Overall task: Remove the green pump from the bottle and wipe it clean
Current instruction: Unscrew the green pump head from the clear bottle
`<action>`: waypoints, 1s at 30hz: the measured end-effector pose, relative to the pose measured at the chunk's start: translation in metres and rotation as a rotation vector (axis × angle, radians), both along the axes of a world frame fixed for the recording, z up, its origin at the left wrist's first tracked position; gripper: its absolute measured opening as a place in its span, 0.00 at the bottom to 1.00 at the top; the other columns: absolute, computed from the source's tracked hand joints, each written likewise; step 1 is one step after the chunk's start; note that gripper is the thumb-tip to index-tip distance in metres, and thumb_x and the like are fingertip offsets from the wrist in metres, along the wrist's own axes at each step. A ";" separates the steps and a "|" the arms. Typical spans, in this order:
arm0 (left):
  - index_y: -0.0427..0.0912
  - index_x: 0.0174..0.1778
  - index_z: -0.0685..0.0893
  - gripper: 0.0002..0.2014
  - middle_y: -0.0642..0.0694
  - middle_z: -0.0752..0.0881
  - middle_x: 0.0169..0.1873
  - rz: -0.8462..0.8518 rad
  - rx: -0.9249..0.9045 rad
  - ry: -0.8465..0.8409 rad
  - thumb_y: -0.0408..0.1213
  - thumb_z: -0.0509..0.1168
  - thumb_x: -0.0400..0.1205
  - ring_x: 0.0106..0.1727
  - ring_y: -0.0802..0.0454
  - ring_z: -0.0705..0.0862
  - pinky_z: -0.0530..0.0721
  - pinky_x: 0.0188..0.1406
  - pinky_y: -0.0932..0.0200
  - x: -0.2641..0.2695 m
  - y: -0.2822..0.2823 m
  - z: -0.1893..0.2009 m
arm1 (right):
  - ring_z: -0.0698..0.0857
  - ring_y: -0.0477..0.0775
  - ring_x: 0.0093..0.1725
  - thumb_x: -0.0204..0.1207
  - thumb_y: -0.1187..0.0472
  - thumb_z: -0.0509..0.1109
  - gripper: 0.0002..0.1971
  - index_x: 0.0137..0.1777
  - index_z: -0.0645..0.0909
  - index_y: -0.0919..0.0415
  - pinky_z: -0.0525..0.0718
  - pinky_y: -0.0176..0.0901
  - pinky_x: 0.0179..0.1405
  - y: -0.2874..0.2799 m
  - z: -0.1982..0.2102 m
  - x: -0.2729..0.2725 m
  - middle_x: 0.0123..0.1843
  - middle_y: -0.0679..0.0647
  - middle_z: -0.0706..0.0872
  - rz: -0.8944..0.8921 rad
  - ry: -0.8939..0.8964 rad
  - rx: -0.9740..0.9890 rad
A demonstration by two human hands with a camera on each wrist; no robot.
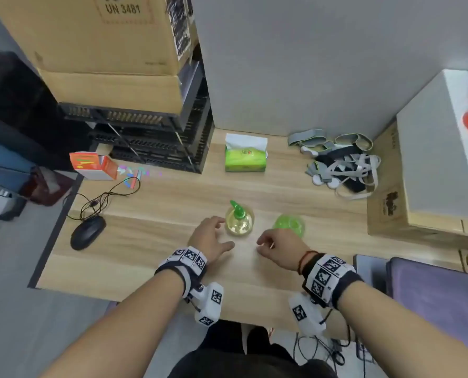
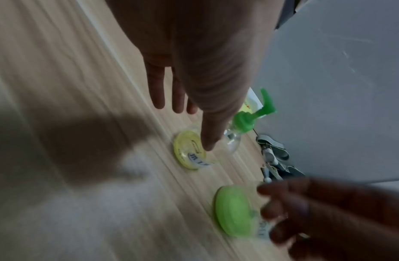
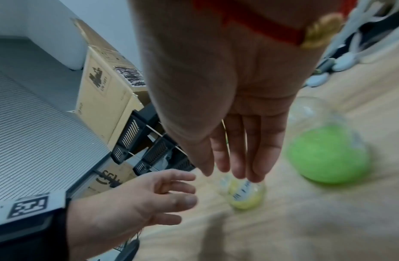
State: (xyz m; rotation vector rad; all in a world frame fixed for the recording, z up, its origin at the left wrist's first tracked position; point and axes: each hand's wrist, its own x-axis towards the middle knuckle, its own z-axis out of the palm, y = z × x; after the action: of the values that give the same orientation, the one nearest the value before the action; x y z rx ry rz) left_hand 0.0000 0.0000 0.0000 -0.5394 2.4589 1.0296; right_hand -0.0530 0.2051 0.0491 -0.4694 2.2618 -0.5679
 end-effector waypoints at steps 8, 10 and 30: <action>0.47 0.74 0.72 0.42 0.44 0.73 0.70 0.010 0.078 0.062 0.37 0.82 0.64 0.70 0.46 0.77 0.77 0.69 0.56 -0.041 -0.001 -0.017 | 0.84 0.57 0.51 0.68 0.49 0.77 0.23 0.60 0.80 0.59 0.78 0.44 0.46 -0.070 -0.006 -0.044 0.51 0.56 0.87 -0.152 0.239 0.029; 0.49 0.72 0.73 0.39 0.45 0.75 0.68 -0.032 0.085 0.074 0.38 0.81 0.64 0.68 0.46 0.77 0.77 0.65 0.56 -0.048 -0.001 -0.021 | 0.84 0.59 0.52 0.67 0.51 0.78 0.23 0.59 0.80 0.60 0.77 0.44 0.47 -0.080 -0.012 -0.048 0.52 0.58 0.86 -0.134 0.257 0.075; 0.48 0.60 0.84 0.28 0.49 0.83 0.53 0.031 0.072 0.121 0.35 0.82 0.63 0.52 0.47 0.82 0.79 0.52 0.56 -0.054 0.007 -0.026 | 0.84 0.64 0.50 0.78 0.61 0.69 0.13 0.59 0.80 0.65 0.77 0.48 0.47 -0.087 -0.011 -0.052 0.54 0.61 0.83 0.302 0.389 0.153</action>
State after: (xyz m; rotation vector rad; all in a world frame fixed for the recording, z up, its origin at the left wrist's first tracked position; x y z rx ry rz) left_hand -0.0536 0.0073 -0.0260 -0.5065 2.5135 1.1907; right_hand -0.1045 0.1176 0.0378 -0.8866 2.5058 -0.1555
